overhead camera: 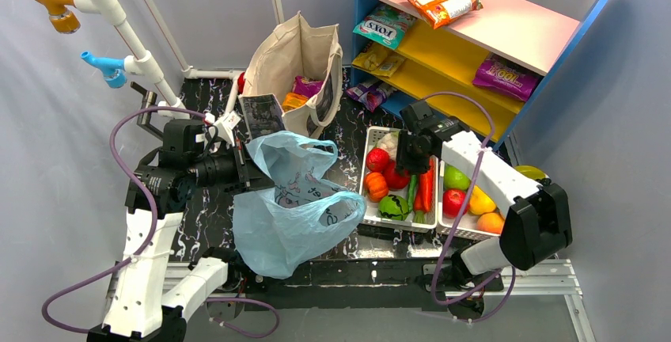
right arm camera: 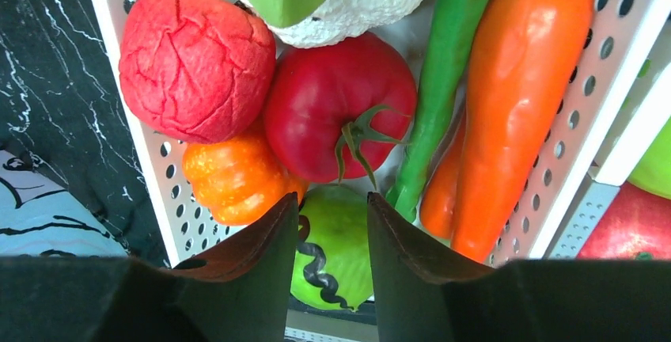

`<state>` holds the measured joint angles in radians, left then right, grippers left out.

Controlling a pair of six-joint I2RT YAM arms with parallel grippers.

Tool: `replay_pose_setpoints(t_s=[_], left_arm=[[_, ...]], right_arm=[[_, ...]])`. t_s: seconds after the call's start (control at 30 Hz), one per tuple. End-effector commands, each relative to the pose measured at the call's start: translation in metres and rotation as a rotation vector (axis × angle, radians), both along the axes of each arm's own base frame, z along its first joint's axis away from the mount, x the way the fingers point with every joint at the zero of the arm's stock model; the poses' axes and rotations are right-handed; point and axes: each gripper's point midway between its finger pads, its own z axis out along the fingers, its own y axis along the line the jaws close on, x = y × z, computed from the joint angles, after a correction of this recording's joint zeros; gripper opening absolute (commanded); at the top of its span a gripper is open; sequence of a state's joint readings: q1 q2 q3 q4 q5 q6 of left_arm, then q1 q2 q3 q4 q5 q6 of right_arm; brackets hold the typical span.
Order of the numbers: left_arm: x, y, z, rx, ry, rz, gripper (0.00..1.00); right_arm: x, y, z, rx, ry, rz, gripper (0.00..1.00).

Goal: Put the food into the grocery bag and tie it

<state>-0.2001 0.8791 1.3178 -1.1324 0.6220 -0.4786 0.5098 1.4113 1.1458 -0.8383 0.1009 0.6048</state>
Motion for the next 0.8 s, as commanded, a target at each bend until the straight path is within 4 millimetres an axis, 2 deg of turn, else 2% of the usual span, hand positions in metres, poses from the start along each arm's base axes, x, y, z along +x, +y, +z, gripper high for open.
replay_pose_setpoints(t_s=[0.0, 0.43, 0.77], left_arm=[[-0.004, 0.002, 0.005, 0.011, -0.016, -0.011, 0.0], [-0.005, 0.002, 0.004, 0.016, -0.024, -0.015, 0.0], [-0.004, 0.003, 0.005, 0.027, -0.029, -0.021, 0.0]], right_arm=[[0.004, 0.003, -0.01, 0.007, 0.012, 0.008, 0.42], [0.01, 0.0, -0.023, -0.02, 0.014, -0.006, 0.35], [0.017, -0.002, -0.024, -0.03, 0.013, 0.0, 0.27]])
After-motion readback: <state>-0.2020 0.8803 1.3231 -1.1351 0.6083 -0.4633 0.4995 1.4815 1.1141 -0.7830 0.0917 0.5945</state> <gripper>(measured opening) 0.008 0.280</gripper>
